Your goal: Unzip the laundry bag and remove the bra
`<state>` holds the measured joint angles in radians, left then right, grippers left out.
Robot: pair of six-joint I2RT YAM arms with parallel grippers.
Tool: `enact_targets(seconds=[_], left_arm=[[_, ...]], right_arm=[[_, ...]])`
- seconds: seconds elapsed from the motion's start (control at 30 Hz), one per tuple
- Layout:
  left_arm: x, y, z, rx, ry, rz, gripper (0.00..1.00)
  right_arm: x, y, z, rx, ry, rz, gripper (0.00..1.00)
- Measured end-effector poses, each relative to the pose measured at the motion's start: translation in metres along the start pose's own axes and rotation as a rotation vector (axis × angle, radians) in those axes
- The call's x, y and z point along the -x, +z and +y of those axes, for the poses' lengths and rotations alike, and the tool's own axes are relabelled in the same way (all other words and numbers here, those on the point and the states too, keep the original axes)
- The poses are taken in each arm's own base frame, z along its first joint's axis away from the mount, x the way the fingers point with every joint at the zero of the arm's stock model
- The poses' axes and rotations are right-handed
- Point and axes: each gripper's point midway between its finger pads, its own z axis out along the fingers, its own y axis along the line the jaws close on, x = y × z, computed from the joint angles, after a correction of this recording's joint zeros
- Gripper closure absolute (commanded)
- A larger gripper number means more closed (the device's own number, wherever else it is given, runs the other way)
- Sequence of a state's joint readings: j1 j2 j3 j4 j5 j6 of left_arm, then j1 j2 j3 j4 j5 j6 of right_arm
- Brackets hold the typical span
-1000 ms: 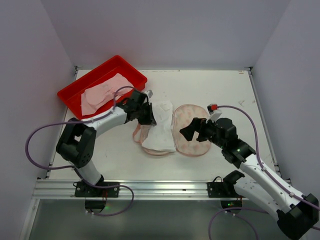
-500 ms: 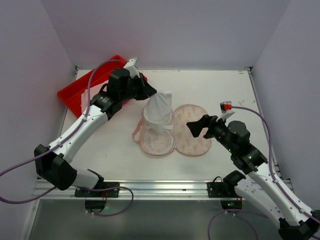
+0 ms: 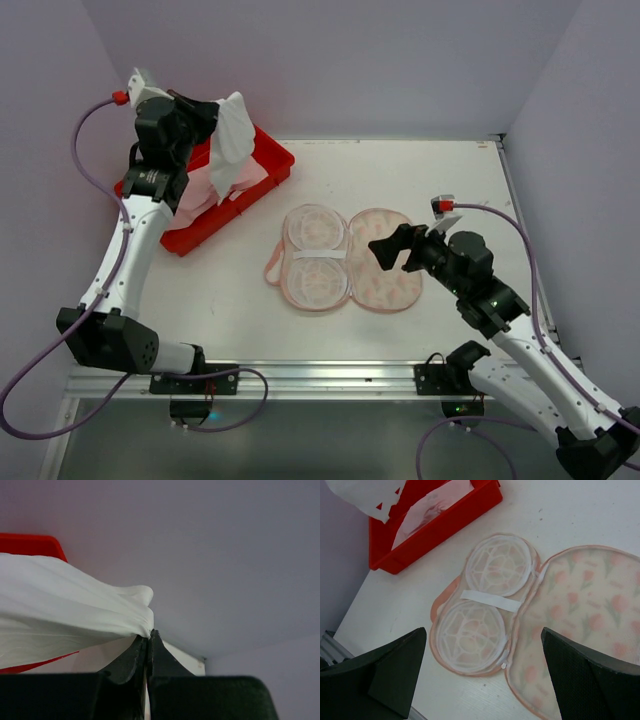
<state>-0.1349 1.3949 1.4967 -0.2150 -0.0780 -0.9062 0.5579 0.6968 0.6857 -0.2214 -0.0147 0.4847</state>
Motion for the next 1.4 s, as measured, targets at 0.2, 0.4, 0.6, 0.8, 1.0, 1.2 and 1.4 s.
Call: enact_targets(seconds=[0.2, 0.4, 0.6, 0.8, 1.0, 1.2, 1.4], left_arm=[[0.023, 0.012, 0.04, 0.095, -0.177, -0.223, 1.0], [0.042, 0.034, 0.063, 0.167, -0.272, -0.396, 1.0], [0.042, 0.045, 0.092, 0.245, -0.335, -0.486, 1.0], [0.019, 0.059, 0.143, 0.348, -0.348, -0.546, 0.97], [-0.062, 0.082, 0.235, 0.539, -0.303, -0.444, 0.82], [-0.094, 0.07, 0.269, 0.639, -0.243, -0.351, 0.53], [-0.092, 0.061, 0.262, 0.608, -0.2, -0.235, 0.0]], right_arm=[[-0.01, 0.008, 0.0, 0.01, -0.014, 0.049, 0.01], [-0.016, 0.012, 0.001, 0.023, -0.023, 0.076, 0.01], [-0.022, 0.017, -0.002, 0.013, -0.031, 0.098, 0.01], [-0.025, 0.019, -0.003, 0.013, -0.03, 0.114, 0.01], [-0.035, 0.027, -0.005, 0.009, -0.02, 0.152, 0.01], [-0.052, 0.038, -0.021, -0.06, 0.028, 0.232, 0.01], [-0.04, 0.045, -0.045, -0.211, 0.1, 0.239, 0.01]])
